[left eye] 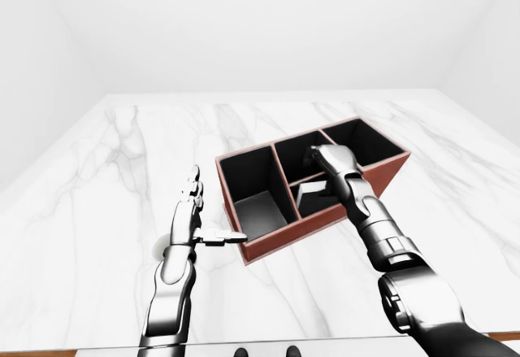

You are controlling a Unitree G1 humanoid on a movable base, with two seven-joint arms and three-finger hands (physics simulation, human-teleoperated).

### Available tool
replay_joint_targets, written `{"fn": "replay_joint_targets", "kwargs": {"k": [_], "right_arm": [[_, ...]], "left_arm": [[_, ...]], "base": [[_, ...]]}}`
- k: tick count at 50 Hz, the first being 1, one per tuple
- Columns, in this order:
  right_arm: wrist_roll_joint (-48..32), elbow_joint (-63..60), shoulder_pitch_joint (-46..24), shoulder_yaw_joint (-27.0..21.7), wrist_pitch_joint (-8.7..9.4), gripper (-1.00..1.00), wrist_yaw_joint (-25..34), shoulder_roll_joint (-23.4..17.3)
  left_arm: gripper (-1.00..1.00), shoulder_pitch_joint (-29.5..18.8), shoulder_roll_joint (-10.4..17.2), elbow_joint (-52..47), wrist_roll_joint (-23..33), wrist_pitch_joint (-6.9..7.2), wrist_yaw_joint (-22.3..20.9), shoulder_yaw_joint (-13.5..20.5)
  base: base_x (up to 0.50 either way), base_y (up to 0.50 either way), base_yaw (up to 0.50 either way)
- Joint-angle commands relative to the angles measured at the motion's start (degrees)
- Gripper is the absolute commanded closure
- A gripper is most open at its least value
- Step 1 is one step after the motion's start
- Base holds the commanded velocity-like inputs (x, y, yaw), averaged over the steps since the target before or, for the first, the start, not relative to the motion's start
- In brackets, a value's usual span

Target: Pick up the book and place it in the back compartment of the caddy.

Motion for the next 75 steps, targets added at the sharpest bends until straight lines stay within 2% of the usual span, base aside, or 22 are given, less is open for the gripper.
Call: {"fn": "replay_joint_targets", "kwargs": {"k": [1, 10, 14, 19, 25, 32, 38, 43, 47, 50, 51, 59, 61, 68, 75], "right_arm": [[-0.3, -0.7, 0.3, -0.4, 0.0, -1.0, -1.0, 0.0], [-0.5, -1.4, 0.8, -0.4, 0.0, -1.0, -1.3, -0.2], [0.1, -4.8, 2.2, -0.8, 0.0, -1.0, 0.3, -0.1], [2.7, -16.7, 6.6, -2.4, 0.0, -1.0, 6.1, 0.3], [8.4, -37.3, 14.4, -4.7, 0.0, -1.0, 16.2, 1.5], [12.4, -53.6, 18.7, -6.3, 0.0, -1.0, 23.6, 2.2], [14.8, -61.7, 21.1, -6.9, 0.0, -1.0, 27.2, 2.7], [17.2, -66.5, 23.3, -7.3, 1.82, -1.0, 29.1, 3.2], [20.1, -70.5, 24.5, -7.8, 4.92, -1.0, 29.9, 4.0], [23.8, -75.5, 25.3, -8.7, 9.53, -1.0, 30.7, 4.8], [24.6, -76.8, 25.6, -8.8, 10.0, -1.0, 30.8, 4.8], [34.4, -88.5, 28.7, -10.6, 10.0, -1.0, 30.9, 5.4], [38.9, -94.2, 29.0, -11.6, 10.0, -1.0, 32.1, 6.4], [46.9, -104.1, 28.1, -13.2, 10.0, -1.0, 30.9, 4.9], [52.4, -104.9, 30.7, -14.6, 10.0, -1.0, 27.7, 4.3]], "left_arm": [[-1.0, 0.0, 0.0, 0.2, 0.0, 0.0, 0.0, 0.0], [-1.0, 0.0, 0.0, 0.3, 0.0, 0.0, 0.0, 0.0], [-1.0, 0.1, 0.0, 0.1, 0.0, 0.0, 0.0, 0.0], [-1.0, 0.1, 0.0, -0.2, 0.0, 0.0, 0.0, 0.0], [-1.0, 0.2, 0.0, -0.1, 0.1, 0.0, 0.0, -0.1], [-1.0, 0.2, -0.1, 0.1, 0.2, 0.0, 0.1, -0.2], [-1.0, 0.2, -0.1, 0.2, 0.2, 0.0, 0.0, -0.2], [-1.0, 0.4, -0.1, 0.0, 0.2, 0.0, 0.0, -0.3], [-1.0, 0.4, -0.1, -0.4, 0.2, 0.0, 0.0, -0.3], [-1.0, 0.3, -0.1, -0.4, 0.0, 0.0, -0.1, -0.1], [-1.0, 0.3, -0.1, -0.4, 0.0, 0.0, -0.1, -0.1], [-1.0, 1.2, -0.1, -4.9, -0.5, 0.0, -0.4, 0.0], [-1.0, 1.6, -0.1, -7.4, -0.8, 0.0, -0.6, 0.1], [-1.0, 2.2, -0.1, -12.6, -1.6, 0.0, -1.0, 0.5], [-1.0, 3.2, -0.3, -18.2, -2.2, 0.0, -1.3, 0.5]], "base": [[0.0, 0.0, 0.0], [0.0, 0.0, 0.0], [0.0, 0.0, 0.0], [0.0, 0.0, 0.0], [0.0, 0.0, 0.0], [0.0, 0.0, 0.0], [0.0, 0.0, 0.0], [0.0, 0.0, 0.0], [0.0, 0.0, 0.0], [0.0, 0.0, 0.0], [0.0, 0.0, 0.0], [0.0, 0.0, 0.0], [0.0, 0.0, 0.0], [0.0, 0.0, 0.0], [0.0, 0.0, 0.0]]}}
